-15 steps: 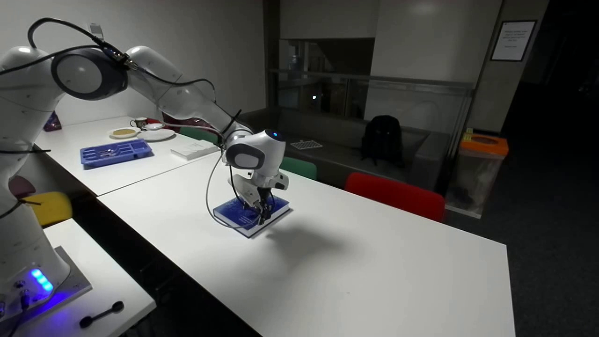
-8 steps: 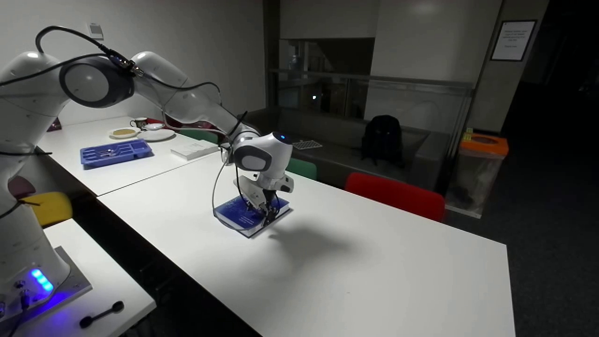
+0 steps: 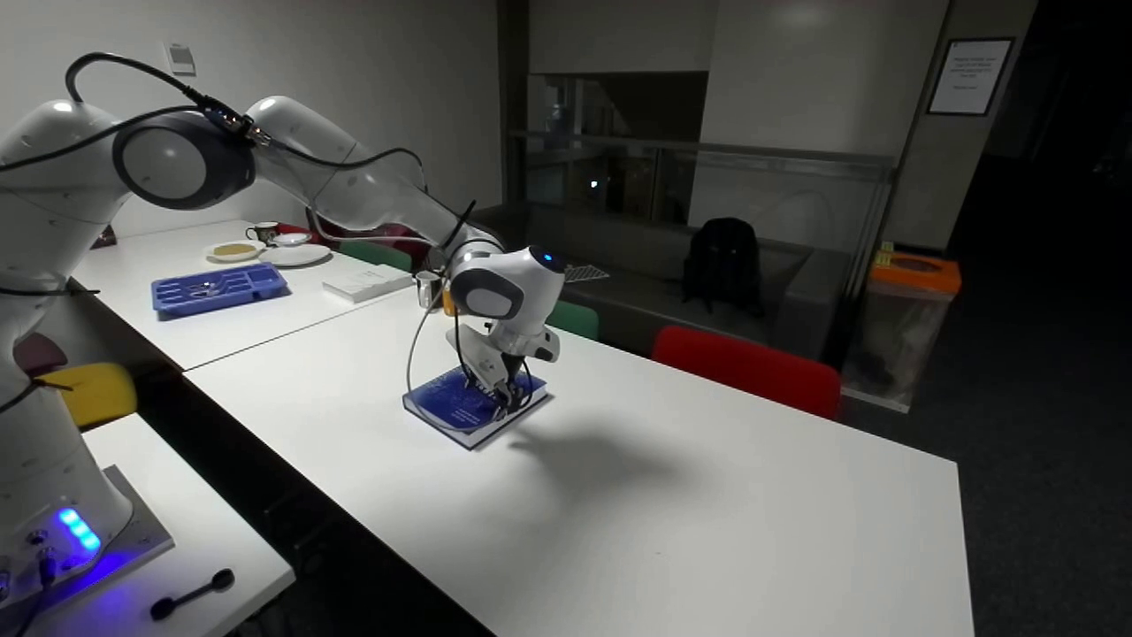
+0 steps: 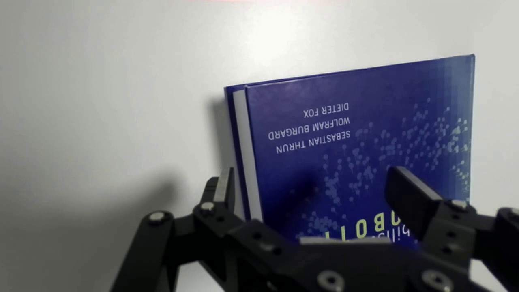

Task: Push the blue book to the right then open the book.

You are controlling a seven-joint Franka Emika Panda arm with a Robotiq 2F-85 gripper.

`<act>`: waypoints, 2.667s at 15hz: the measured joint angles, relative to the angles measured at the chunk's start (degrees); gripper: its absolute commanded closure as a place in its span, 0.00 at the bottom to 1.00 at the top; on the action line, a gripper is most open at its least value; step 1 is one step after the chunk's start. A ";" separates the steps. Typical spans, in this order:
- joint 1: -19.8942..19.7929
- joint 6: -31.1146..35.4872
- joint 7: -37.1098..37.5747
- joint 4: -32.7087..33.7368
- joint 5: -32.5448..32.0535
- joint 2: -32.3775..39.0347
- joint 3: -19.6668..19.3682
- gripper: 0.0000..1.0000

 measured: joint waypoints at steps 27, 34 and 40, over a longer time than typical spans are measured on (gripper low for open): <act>-0.26 -1.71 -0.21 0.88 2.45 1.81 1.06 0.00; -0.26 -1.71 -0.21 1.01 2.45 1.81 1.07 0.00; -0.34 -1.71 -0.21 1.53 2.45 1.81 0.98 0.00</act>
